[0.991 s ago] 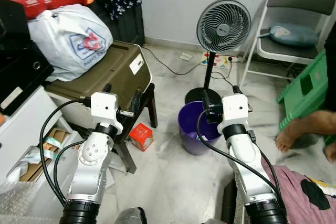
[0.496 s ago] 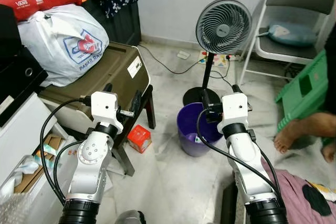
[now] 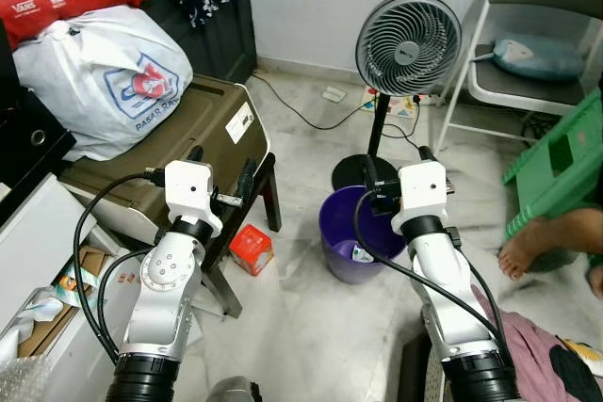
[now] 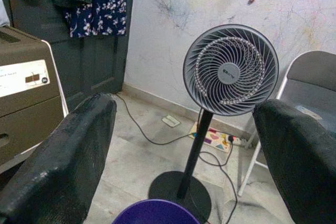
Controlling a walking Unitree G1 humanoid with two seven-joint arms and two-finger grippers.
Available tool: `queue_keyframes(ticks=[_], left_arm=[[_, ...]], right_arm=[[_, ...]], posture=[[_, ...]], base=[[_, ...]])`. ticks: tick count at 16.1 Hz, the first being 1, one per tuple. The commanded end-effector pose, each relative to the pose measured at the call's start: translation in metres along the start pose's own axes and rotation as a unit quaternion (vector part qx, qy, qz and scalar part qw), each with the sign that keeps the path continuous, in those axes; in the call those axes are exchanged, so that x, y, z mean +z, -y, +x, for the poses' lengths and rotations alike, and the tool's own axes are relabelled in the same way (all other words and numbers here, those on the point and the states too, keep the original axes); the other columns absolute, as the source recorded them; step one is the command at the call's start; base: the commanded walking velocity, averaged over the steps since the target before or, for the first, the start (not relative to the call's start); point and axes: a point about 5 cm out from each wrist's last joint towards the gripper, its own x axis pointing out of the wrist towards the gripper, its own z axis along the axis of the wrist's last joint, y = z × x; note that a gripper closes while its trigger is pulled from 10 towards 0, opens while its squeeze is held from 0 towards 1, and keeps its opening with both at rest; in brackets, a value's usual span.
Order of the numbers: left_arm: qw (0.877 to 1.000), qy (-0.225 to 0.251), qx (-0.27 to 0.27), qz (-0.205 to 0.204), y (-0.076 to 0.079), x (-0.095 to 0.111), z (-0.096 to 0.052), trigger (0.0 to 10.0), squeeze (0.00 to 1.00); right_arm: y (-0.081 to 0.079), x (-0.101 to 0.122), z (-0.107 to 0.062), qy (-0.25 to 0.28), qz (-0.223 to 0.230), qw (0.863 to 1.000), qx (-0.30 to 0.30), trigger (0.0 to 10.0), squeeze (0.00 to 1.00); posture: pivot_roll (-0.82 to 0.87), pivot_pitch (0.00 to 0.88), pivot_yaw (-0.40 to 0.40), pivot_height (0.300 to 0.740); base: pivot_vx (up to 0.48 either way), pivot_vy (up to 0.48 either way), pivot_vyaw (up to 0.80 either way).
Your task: Clean up the room
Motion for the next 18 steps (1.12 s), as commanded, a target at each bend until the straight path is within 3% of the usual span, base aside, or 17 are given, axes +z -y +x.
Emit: queue_keyframes(ticks=[1,12,18], left_arm=[[1.0,0.004,0.001,0.001,-0.0026,0.0028,0.0014,10.0,0.0],[1.0,0.007,-0.001,0.005,-0.003,0.0037,0.0037,10.0,0.0],[0.999,-0.004,0.035,0.02,-0.0093,0.0018,0.0044,10.0,0.0]], right_arm=[[-0.0013,0.0056,0.0027,0.01,0.002,1.0,0.001,10.0,0.0],[-0.0025,0.0074,0.0064,0.015,-0.001,1.0,0.004,10.0,0.0],[-0.0019,0.0075,0.0074,0.017,-0.003,1.0,0.001,10.0,0.0]], posture=[[-0.03,0.055,0.04,0.74],[-0.03,0.048,0.041,0.74],[-0.02,0.045,0.039,0.74]], base=[[0.48,0.0,0.0],[0.48,0.0,0.0],[0.049,0.0,0.0]])
